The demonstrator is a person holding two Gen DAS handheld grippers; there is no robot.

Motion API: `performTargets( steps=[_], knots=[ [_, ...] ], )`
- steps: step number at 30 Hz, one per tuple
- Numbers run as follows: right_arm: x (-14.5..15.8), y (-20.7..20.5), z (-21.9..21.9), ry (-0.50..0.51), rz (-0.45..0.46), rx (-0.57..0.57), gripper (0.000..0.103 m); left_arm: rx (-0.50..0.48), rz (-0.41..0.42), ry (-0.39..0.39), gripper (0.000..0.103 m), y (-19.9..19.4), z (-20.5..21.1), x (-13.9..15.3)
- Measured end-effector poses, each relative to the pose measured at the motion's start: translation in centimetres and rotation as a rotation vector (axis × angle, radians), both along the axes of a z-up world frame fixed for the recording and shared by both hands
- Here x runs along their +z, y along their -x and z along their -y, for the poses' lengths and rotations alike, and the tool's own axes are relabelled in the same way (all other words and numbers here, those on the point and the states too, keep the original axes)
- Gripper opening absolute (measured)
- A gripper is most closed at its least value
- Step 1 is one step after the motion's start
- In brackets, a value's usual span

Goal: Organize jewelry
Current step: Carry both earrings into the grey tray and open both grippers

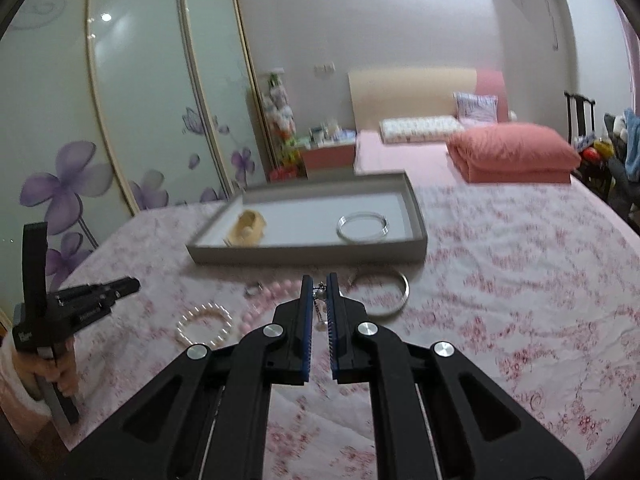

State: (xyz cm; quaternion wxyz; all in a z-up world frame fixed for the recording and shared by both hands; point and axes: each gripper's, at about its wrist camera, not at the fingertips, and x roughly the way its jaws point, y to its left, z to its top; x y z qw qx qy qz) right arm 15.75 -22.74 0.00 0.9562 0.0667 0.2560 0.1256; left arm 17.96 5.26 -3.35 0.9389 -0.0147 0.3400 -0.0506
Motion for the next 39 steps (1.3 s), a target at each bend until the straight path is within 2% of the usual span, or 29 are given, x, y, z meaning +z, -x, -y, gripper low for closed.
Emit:
performTargets(
  steps=[6,13,19,29,39],
  knots=[
    [1.6,1.1,-0.7,-0.012,0.121,0.001,0.008,-0.024,0.09,0.012,0.014,1.5,1.9,1.8],
    [2.7,1.5,-1.1,-0.015,0.208,-0.022,0.008,-0.02,0.244,-0.036,0.014,3.4,4.2,4.1],
    [3.1,1.7,-1.5,0.011,0.285,-0.065,0.008,-0.009,0.324,-0.076,0.014,3.8,5.4,5.1],
    [3.8,0.5,-2.2,0.024,0.327,-0.063,0.008,0.011,0.353,-0.079,0.014,2.4,5.7,5.6],
    [4.9,-4.8,-2.7,0.005,0.337,-0.067,0.008,0.027,0.353,-0.062,0.014,-3.3,6.4,6.1]
  ],
)
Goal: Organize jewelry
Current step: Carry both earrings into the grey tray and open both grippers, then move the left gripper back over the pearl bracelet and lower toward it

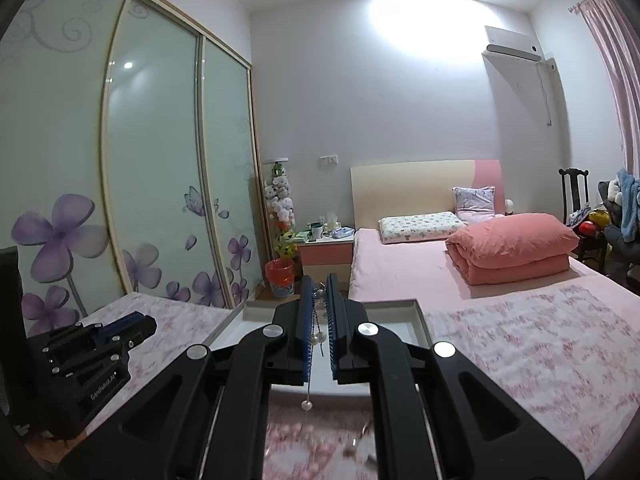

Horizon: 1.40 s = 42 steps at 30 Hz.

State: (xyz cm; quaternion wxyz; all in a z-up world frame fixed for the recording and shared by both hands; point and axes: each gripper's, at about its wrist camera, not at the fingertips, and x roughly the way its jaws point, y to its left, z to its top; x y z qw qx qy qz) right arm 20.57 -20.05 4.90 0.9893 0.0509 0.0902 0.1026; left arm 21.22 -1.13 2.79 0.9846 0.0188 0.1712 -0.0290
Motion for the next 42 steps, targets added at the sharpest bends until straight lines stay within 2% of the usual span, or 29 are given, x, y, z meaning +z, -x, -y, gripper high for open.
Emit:
performTargets(
  steps=[10,15,19,21,24,25,27,28,36,42],
  knots=[
    [-1.2,-8.3,-0.6,0.007,-0.046,-0.012,0.008,-0.013,-0.03,0.009,0.014,-9.4,1.4,-0.8],
    [-3.3,-11.9,-0.5,-0.004,-0.141,-0.021,0.008,-0.013,-0.071,0.011,0.014,-13.0,1.9,-2.2],
    [-4.5,-13.3,-0.5,-0.015,-0.213,-0.023,0.009,-0.016,-0.093,0.005,0.015,-14.7,2.3,-3.1],
    [-4.8,-13.8,-0.5,-0.034,-0.25,-0.012,0.009,-0.027,-0.101,-0.001,0.018,-15.1,2.7,-3.5],
    [-5.0,-13.8,-0.6,-0.033,-0.268,-0.012,0.011,-0.027,-0.105,0.0,0.03,-15.5,2.6,-3.6],
    [-4.9,-14.1,-0.8,-0.031,-0.271,-0.014,0.015,-0.028,-0.108,0.006,0.031,-15.6,2.6,-3.7],
    [-4.8,-14.1,-0.6,-0.033,-0.275,-0.016,0.035,-0.028,-0.116,0.016,0.034,-15.6,2.3,-3.9],
    [-4.7,-13.8,-0.6,-0.032,-0.269,-0.02,0.036,-0.028,-0.119,0.022,0.037,-15.7,2.2,-3.9],
    [-3.9,-12.9,0.2,-0.034,-0.245,-0.027,0.036,-0.009,-0.12,0.034,0.037,-14.7,0.8,-3.6],
    [-3.2,-10.3,1.5,-0.047,-0.23,-0.034,0.036,-0.009,-0.126,0.054,0.037,-11.5,-0.8,-2.9]
  ],
)
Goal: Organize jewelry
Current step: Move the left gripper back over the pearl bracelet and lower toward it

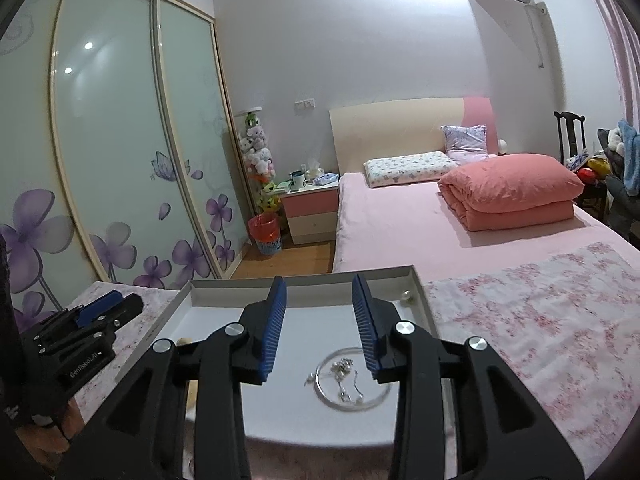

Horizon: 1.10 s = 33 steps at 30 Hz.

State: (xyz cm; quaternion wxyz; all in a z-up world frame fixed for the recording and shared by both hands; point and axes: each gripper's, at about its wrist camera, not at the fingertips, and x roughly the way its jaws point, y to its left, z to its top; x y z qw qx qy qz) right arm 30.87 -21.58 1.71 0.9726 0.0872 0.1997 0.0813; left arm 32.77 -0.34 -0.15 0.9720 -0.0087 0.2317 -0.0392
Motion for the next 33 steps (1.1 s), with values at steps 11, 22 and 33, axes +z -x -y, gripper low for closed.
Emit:
performTargets(
  steps=[11,22,33],
  knots=[
    [-0.6,6.9,1.0,0.002,-0.016,0.022,0.036,-0.052,-0.077,0.009,0.04,8.3,-1.7,-1.8],
    [-3.1,10.4,1.2,-0.009,-0.117,0.036,0.036,-0.182,-0.325,-0.031,0.04,11.3,-0.8,-6.2],
    [-3.4,11.8,2.2,-0.014,-0.131,0.017,0.036,-0.211,-0.423,-0.141,0.038,10.4,1.3,-8.0]
  ],
)
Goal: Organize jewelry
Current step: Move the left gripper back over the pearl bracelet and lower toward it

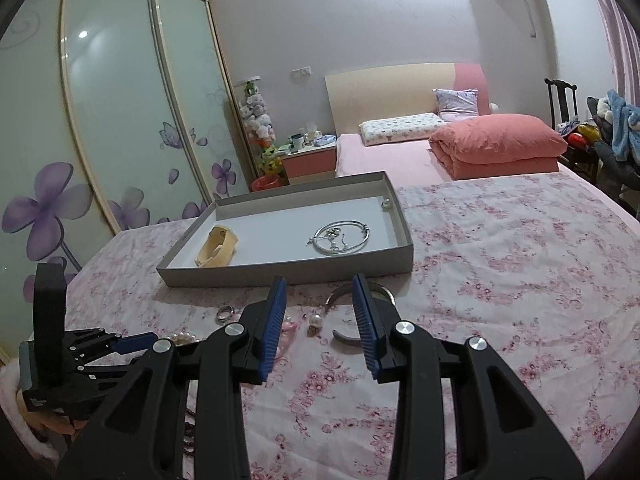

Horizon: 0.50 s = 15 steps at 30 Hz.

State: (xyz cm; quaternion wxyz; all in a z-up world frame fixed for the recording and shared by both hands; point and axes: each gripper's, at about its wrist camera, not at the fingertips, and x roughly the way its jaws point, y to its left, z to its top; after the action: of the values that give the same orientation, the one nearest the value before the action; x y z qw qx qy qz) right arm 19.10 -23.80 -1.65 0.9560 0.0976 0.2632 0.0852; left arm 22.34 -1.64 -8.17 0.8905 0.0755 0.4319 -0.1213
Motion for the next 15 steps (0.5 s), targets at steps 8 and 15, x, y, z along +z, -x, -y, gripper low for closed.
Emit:
performTargets(
  steps=[8,15],
  knots=[
    [-0.3,-0.2,1.2,0.0,-0.018,-0.031,0.036,0.003,0.016,-0.039,0.011,-0.1,0.8,0.2],
    [-1.1,-0.9,2.2,0.016,-0.08,-0.058,0.036,0.115,0.019,-0.06,0.01,-1.0,-2.1,0.3]
  ],
)
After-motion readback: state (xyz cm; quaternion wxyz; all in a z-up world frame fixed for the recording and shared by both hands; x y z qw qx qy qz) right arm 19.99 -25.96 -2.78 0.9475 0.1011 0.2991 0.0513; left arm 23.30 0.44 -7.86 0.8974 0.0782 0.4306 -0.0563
